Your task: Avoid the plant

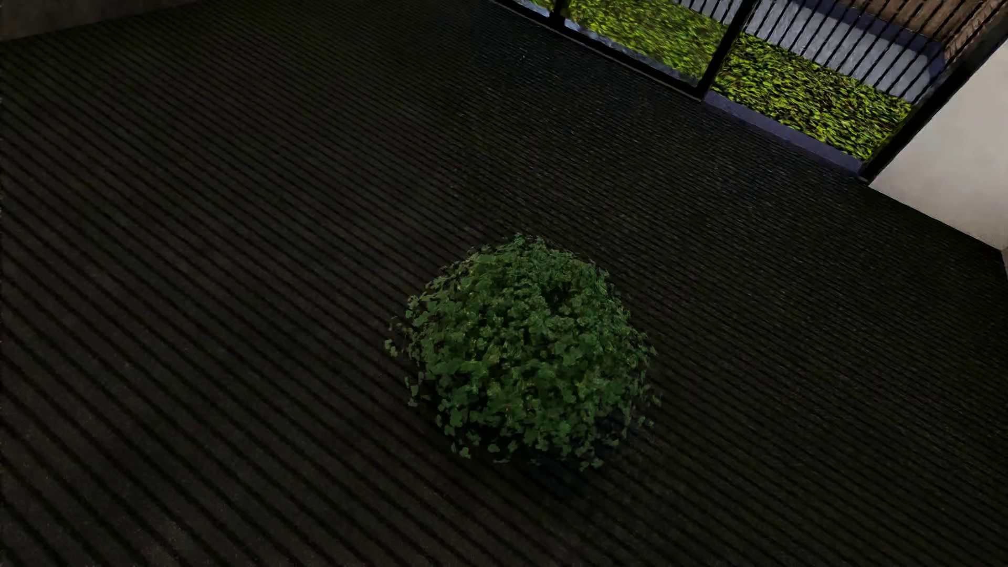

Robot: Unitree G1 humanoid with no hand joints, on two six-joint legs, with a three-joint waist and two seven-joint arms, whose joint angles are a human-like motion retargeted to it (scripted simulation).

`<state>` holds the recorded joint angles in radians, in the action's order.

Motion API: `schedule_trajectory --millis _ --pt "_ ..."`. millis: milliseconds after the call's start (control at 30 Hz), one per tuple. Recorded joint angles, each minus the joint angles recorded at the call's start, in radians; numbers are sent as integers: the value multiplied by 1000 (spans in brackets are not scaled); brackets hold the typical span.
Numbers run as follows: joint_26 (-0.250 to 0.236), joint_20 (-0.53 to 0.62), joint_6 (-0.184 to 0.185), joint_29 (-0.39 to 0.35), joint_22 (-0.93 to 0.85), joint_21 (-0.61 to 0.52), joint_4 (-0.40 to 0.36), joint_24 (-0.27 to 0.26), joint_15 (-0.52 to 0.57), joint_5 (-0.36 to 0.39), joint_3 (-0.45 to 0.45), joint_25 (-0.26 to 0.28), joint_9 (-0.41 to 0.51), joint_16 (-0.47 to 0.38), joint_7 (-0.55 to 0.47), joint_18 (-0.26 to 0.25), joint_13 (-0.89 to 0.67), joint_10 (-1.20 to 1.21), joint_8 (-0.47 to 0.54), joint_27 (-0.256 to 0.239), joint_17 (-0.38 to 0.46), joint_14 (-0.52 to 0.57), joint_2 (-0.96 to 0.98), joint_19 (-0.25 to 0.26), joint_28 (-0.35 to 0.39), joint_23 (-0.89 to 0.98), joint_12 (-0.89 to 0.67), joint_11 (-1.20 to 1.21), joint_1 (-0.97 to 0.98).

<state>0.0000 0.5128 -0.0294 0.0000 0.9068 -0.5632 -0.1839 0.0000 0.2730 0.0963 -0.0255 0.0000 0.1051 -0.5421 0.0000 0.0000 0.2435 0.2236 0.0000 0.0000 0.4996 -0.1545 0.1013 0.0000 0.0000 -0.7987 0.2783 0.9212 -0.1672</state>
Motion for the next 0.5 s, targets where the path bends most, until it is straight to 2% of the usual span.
schedule_trajectory --millis 33,100,133,233,267,300,333,367,400,433,467,500 --pt "0 -14 0 0 -46 3 2 0 -57 23 58 0 6 1 0 0 12 13 0 0 0 -64 34 0 0 -8 -23 -74 -26" --pt "0 -2 -6 0 -70 -38 17 0 -229 57 145 0 27 8 0 0 17 31 0 0 -5 -107 111 0 0 -41 -87 -230 -73" --pt "0 5 -5 0 -64 -68 25 0 -276 76 171 0 39 17 0 0 18 36 0 0 -4 -116 150 0 0 -57 -108 -308 -101" --pt "0 36 -2 0 -51 -130 55 0 -306 123 177 0 41 24 0 0 15 71 0 0 -16 -125 238 0 0 -105 -105 -577 -155" --pt "0 45 -9 0 -29 -148 56 0 -436 141 160 0 34 21 0 0 11 92 0 0 -24 -130 245 0 0 -125 -88 -585 -172" --pt "0 59 -16 0 5 -159 54 0 -537 151 148 0 23 19 0 0 12 88 0 0 -28 9 236 0 0 -136 -66 -601 -190" --pt "0 73 -16 0 44 -151 57 0 -371 153 138 0 2 21 0 0 22 119 0 0 -27 175 219 0 0 -138 -40 -624 -194" --pt "0 92 0 0 90 -144 66 0 -163 159 119 0 -31 28 0 0 30 181 0 0 -27 302 241 0 0 -143 -18 -568 -158" --pt "0 106 21 0 132 -155 92 0 -125 154 102 0 -49 37 0 0 24 285 0 0 -23 488 253 0 0 -158 7 -509 -109" --pt "0 119 43 0 163 -154 132 0 -148 152 75 0 -54 47 0 0 13 429 0 0 -14 671 219 0 0 -163 28 -501 -41" --pt "0 160 63 0 143 -129 174 0 -141 183 61 0 -36 40 0 0 -3 607 0 0 -9 702 146 0 0 -162 48 -505 49" --pt "0 168 69 0 133 -97 189 0 -149 179 59 0 -34 34 0 0 -22 804 0 0 -10 615 102 0 0 -141 50 -518 180"
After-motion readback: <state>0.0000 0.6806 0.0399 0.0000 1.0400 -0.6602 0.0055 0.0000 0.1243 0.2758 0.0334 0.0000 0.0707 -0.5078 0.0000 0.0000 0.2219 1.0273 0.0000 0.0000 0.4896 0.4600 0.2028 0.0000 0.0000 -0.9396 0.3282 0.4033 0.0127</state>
